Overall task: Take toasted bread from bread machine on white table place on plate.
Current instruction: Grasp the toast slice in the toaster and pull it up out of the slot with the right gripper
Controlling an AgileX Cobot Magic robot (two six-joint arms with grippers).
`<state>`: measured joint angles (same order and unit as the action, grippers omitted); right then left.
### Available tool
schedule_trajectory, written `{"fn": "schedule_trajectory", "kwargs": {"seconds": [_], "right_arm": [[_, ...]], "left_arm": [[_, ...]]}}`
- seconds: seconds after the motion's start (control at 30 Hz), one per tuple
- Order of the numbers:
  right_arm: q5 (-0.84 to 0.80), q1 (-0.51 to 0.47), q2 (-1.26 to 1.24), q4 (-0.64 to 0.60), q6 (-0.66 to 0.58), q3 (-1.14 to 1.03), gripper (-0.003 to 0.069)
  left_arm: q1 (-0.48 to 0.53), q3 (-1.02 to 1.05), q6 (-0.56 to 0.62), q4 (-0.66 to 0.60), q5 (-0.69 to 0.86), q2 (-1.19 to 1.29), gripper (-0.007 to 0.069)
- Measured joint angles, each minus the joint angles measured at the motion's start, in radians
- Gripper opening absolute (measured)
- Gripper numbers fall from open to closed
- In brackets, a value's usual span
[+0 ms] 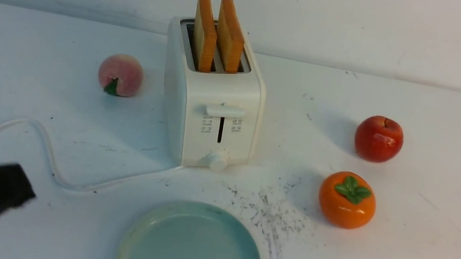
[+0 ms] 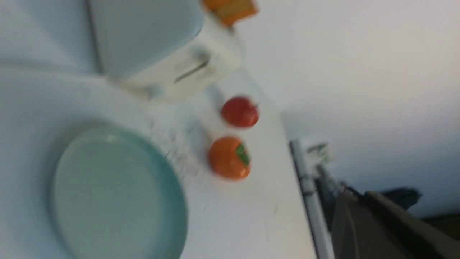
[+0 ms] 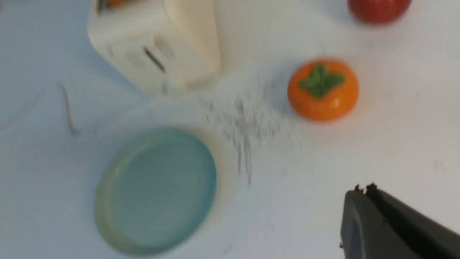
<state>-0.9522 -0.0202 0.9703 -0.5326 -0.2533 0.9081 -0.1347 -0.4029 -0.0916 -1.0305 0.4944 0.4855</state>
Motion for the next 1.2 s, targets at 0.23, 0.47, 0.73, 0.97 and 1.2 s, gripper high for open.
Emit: {"fn": "schedule_trajectory", "kwargs": {"seconds": [0.23, 0.47, 0.73, 0.97, 1.2], "right_arm": [[-0.176, 0.03, 0.419, -0.088, -0.141, 0.223, -0.0002], [-0.163, 0.253, 0.614, 0.074, -0.027, 0.569, -0.0002], [-0.001, 0.407, 0.729, 0.437, 0.243, 0.824, 0.0003], [0.222, 0.463, 0.814, 0.568, 0.348, 0.856, 0.0108], [0.342, 0.464, 0.88, 0.582, 0.374, 0.857, 0.0372]], "left_arm": [[0.0, -0.043, 0.127, 0.014, 0.237, 0.316, -0.0014], [0.0, -0.118, 0.226, 0.014, 0.307, 0.447, -0.0014], [0.0, -0.119, 0.232, 0.016, 0.305, 0.455, -0.0014], [0.0, -0.119, 0.234, 0.025, 0.305, 0.455, -0.0014], [0.0, -0.119, 0.235, 0.049, 0.305, 0.455, -0.0013]]}}
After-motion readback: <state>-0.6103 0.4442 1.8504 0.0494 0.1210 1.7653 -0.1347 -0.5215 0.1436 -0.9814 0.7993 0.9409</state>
